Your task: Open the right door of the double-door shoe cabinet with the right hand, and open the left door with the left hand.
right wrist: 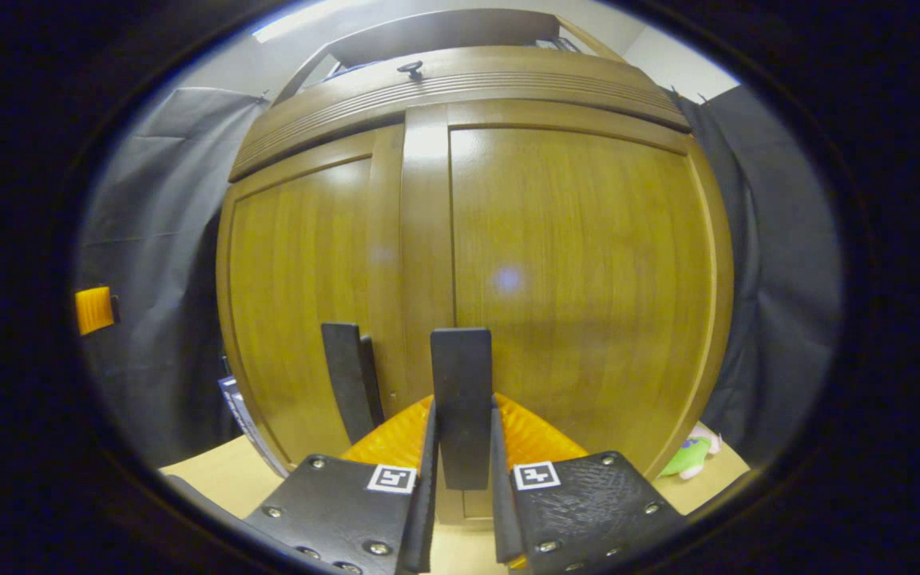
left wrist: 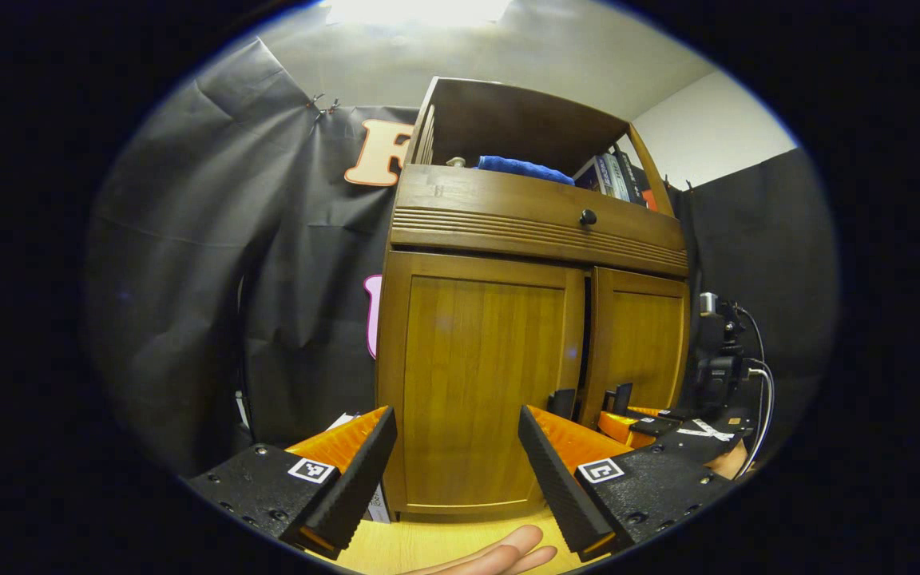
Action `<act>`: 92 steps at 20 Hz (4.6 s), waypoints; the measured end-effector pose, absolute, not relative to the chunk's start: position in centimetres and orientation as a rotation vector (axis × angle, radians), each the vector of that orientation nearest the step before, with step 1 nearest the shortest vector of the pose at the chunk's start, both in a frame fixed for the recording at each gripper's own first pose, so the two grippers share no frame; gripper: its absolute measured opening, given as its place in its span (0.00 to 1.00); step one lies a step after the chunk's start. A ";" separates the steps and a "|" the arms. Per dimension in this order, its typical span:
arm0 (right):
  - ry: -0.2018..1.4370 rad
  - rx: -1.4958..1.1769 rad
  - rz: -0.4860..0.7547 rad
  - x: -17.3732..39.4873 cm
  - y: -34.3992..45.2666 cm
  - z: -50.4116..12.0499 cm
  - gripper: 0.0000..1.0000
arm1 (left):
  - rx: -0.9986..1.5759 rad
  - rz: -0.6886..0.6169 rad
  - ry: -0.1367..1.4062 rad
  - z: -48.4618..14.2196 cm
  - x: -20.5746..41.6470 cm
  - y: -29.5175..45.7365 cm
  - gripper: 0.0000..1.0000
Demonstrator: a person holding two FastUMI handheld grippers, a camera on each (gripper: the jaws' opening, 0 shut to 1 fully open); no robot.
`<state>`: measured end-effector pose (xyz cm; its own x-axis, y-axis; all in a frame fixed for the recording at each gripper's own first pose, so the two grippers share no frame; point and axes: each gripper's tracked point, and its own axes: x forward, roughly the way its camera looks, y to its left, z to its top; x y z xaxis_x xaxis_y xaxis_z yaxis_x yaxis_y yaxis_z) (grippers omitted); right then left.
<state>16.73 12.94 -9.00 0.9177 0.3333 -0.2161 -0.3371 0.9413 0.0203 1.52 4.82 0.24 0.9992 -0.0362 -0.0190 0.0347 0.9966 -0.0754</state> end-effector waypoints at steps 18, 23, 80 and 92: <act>0.148 0.007 0.322 18.7 12.7 -7.9 0.46 | -0.052 -0.037 0.076 -1.5 3.1 3.4 0.91; 0.157 0.016 0.300 19.5 13.2 -8.5 0.61 | -0.053 -0.045 0.053 -0.9 2.6 3.4 0.91; 0.186 0.140 0.539 6.8 2.1 -6.8 0.19 | -0.022 -0.046 0.120 -3.9 4.3 -0.1 0.92; 0.139 0.168 0.455 5.0 -4.3 -5.7 0.19 | -0.021 -0.073 0.131 -4.6 4.2 -1.4 0.92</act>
